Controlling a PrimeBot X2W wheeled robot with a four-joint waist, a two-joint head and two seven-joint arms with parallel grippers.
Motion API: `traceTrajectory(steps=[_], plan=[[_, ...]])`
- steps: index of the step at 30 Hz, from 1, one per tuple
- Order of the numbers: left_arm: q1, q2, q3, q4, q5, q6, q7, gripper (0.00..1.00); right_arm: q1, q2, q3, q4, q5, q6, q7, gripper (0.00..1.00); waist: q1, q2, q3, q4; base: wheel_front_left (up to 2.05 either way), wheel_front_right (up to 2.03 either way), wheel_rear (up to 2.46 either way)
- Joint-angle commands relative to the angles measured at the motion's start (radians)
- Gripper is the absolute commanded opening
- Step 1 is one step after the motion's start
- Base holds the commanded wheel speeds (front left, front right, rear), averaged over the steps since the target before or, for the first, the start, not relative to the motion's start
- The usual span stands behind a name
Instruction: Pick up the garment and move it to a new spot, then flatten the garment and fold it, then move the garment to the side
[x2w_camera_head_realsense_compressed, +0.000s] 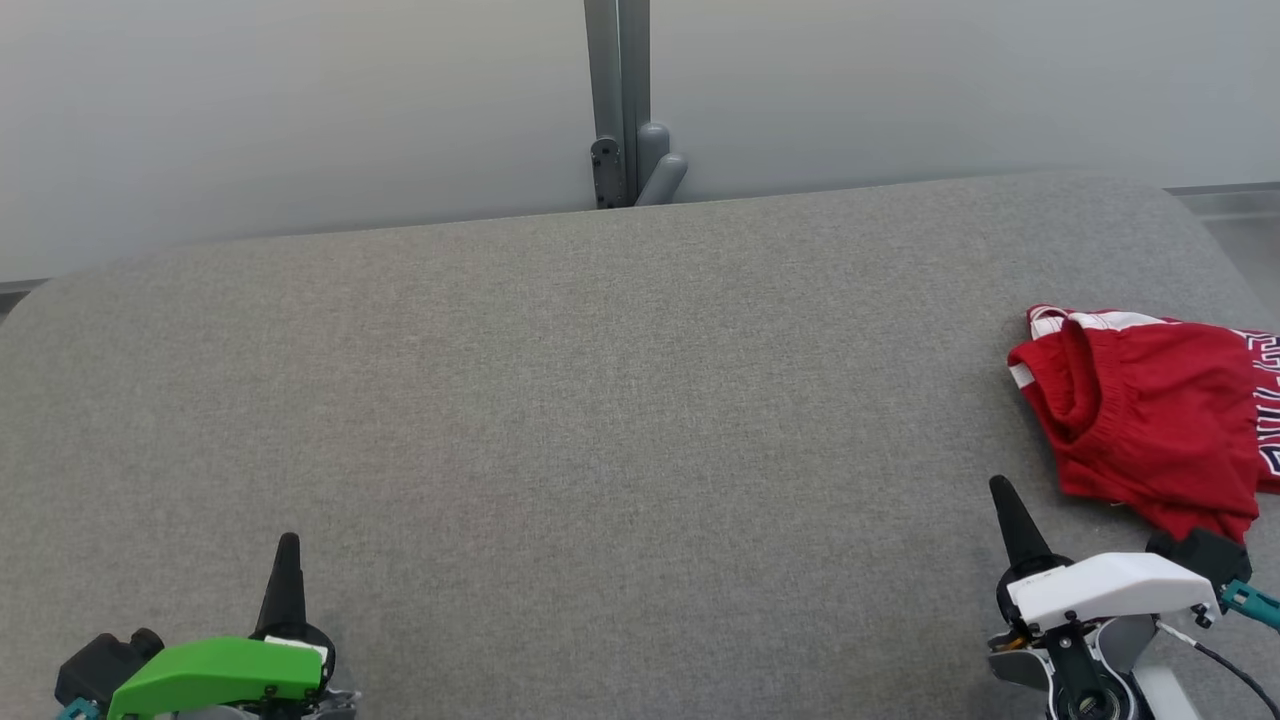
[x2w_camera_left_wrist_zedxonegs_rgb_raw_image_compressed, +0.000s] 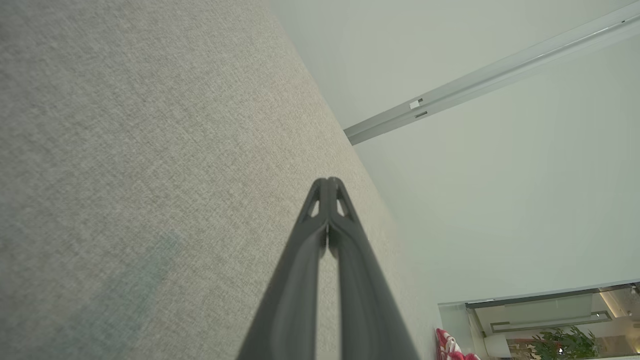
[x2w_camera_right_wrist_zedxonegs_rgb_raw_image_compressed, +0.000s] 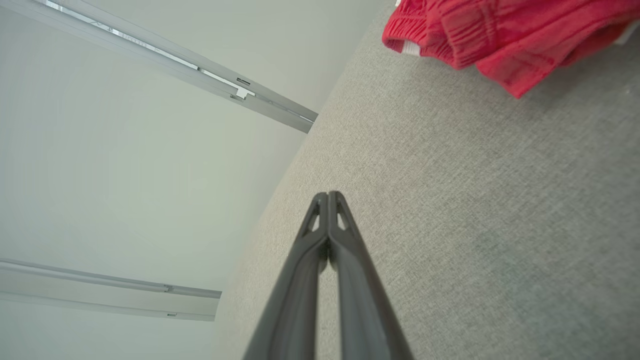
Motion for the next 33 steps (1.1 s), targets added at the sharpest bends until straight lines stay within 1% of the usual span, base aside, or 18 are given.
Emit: traceTrajectory(steps=[1, 16, 33], plan=[[-0.024, 0.007, 0.007, -0.015, -0.031, -0.008, 0.007, 0.0, -0.015, -0.004, -0.008, -0.017, 0.032, 0.0, 0.008, 0.0, 0.0, 0.0, 0.0, 0.001, 0.0, 0.0, 0.0], [-0.041, 0.008, 0.018, -0.036, -0.17, -0.017, 0.045, 0.0, -0.017, -0.005, -0.036, -0.042, 0.186, 0.0, 0.047, 0.0, 0.0, 0.0, 0.002, 0.007, 0.0, 0.0, 0.0], [-0.054, 0.009, 0.028, -0.057, -0.303, -0.027, 0.082, 0.0, -0.019, -0.005, -0.063, -0.066, 0.337, 0.0, 0.086, 0.0, 0.0, 0.0, 0.004, 0.014, 0.0, 0.0, 0.0]])
